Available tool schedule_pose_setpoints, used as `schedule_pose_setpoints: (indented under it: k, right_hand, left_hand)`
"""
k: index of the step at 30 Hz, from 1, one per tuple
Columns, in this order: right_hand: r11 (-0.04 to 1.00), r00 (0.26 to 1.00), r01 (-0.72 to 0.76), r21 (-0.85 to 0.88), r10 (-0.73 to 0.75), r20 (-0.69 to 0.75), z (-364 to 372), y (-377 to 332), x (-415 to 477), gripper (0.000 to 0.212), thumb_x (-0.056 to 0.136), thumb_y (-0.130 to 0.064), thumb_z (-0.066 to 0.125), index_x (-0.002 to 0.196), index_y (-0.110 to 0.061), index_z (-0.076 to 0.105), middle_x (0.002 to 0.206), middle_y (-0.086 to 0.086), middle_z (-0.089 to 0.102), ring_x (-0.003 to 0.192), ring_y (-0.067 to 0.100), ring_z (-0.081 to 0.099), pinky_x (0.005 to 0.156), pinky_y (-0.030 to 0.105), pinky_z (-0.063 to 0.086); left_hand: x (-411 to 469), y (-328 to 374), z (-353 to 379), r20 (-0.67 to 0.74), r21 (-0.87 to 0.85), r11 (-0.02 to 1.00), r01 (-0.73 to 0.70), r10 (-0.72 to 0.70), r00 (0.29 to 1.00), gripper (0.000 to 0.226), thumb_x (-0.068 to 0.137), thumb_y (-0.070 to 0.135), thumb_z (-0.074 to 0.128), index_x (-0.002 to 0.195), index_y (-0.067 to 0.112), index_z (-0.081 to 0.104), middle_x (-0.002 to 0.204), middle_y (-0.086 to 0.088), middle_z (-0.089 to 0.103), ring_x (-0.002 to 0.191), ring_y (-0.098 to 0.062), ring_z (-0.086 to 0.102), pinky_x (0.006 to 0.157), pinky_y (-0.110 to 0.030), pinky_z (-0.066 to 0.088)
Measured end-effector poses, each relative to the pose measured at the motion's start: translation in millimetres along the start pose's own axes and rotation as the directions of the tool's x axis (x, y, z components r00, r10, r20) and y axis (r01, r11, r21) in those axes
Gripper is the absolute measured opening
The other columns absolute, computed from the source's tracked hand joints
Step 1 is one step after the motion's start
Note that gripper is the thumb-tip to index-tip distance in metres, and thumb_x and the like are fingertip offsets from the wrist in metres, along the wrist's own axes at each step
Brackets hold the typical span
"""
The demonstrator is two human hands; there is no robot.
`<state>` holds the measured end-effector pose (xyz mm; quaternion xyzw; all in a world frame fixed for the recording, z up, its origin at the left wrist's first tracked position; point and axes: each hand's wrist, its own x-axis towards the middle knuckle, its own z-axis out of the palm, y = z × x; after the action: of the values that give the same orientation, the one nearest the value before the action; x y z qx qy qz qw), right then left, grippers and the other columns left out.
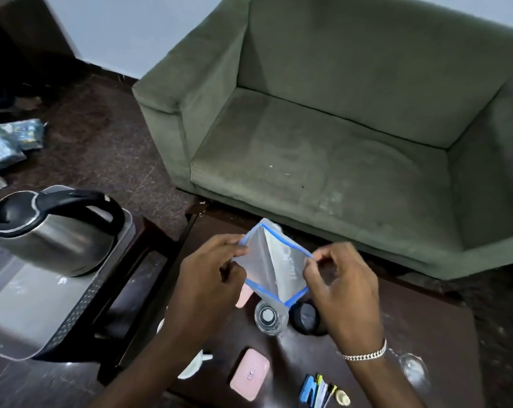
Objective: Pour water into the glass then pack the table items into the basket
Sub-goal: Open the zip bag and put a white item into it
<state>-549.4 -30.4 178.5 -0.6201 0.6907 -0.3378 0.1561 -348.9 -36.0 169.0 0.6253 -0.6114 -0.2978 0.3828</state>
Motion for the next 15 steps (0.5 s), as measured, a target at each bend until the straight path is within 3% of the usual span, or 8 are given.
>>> schedule_pose_setpoints:
  k: [2, 4, 7, 9, 12, 15]
  right_hand:
    - [0.998, 0.997, 0.043, 0.041, -0.046, 0.065, -10.5, -1.7, -0.9, 0.025, 0.083, -0.007, 0.073, 0.096, -0.023, 0.058, 0.085, -0.012, 0.062, 0.074, 0.007, 0.060, 0.073, 0.025, 0.049]
    - [0.984, 0.978, 0.163, 0.076, -0.172, 0.121, -18.8, -4.6, -4.8, 0.033, 0.087, -0.008, 0.069, 0.108, -0.030, 0.057, 0.089, -0.013, 0.060, 0.073, 0.005, 0.058, 0.069, 0.021, 0.048]
    - [0.957, 0.930, 0.288, -0.038, -0.271, 0.248, -29.5, -5.9, -7.9, 0.026, 0.091, -0.021, 0.054, 0.111, -0.036, 0.061, 0.090, -0.011, 0.049, 0.064, 0.011, 0.054, 0.055, 0.034, 0.051]
    - [0.926, 0.919, 0.272, -0.263, -0.169, 0.357, -35.1, -7.4, -5.9, 0.024, 0.089, -0.033, 0.048, 0.106, -0.035, 0.065, 0.090, -0.008, 0.049, 0.066, 0.020, 0.061, 0.051, 0.037, 0.051]
    - [0.802, 0.900, 0.111, -0.587, 0.169, 0.401, -39.2, -11.8, -4.8, 0.030, 0.091, -0.040, 0.042, 0.116, -0.033, 0.058, 0.103, -0.004, 0.065, 0.086, 0.030, 0.068, 0.066, 0.037, 0.052]
    - [0.810, 0.832, -0.082, -0.581, 0.377, 0.407, -37.7, -14.1, -3.3, 0.023, 0.094, -0.042, 0.040, 0.100, -0.025, 0.053, 0.107, 0.008, 0.068, 0.097, 0.035, 0.065, 0.071, 0.036, 0.043]
  left_hand:
    - [0.4, 6.6, 6.2, 0.001, -0.002, 1.000, -0.015, 0.015, 1.000, 0.040, 0.078, -0.016, 0.065, 0.105, 0.009, 0.081, 0.115, 0.011, 0.074, 0.093, -0.001, 0.069, 0.084, -0.006, 0.048]
    - [1.4, 12.2, 10.7, 0.018, -0.018, 0.999, -0.033, 0.033, 0.999, 0.043, 0.078, -0.015, 0.064, 0.109, 0.009, 0.080, 0.119, 0.011, 0.072, 0.095, -0.001, 0.069, 0.085, -0.011, 0.050]
    - [1.4, 18.4, 17.2, 0.042, -0.033, 0.998, -0.062, 0.063, 0.997, 0.044, 0.080, -0.014, 0.064, 0.114, 0.010, 0.079, 0.125, 0.012, 0.070, 0.097, 0.002, 0.069, 0.084, -0.008, 0.048]
    - [0.7, 22.6, 21.9, 0.046, -0.047, 0.995, -0.090, 0.092, 0.995, 0.043, 0.080, -0.008, 0.062, 0.116, 0.009, 0.078, 0.125, 0.014, 0.069, 0.096, 0.003, 0.068, 0.083, -0.007, 0.048]
    - [-2.3, 29.2, 28.9, 0.055, -0.052, 0.991, -0.123, 0.126, 0.991, 0.044, 0.079, 0.002, 0.057, 0.117, 0.010, 0.077, 0.126, 0.017, 0.068, 0.094, 0.007, 0.067, 0.083, -0.007, 0.049]
    - [-8.2, 33.4, 36.4, 0.089, -0.026, 0.987, -0.157, 0.159, 0.983, 0.044, 0.080, 0.001, 0.057, 0.118, 0.011, 0.076, 0.128, 0.014, 0.067, 0.093, 0.014, 0.062, 0.087, -0.007, 0.048]
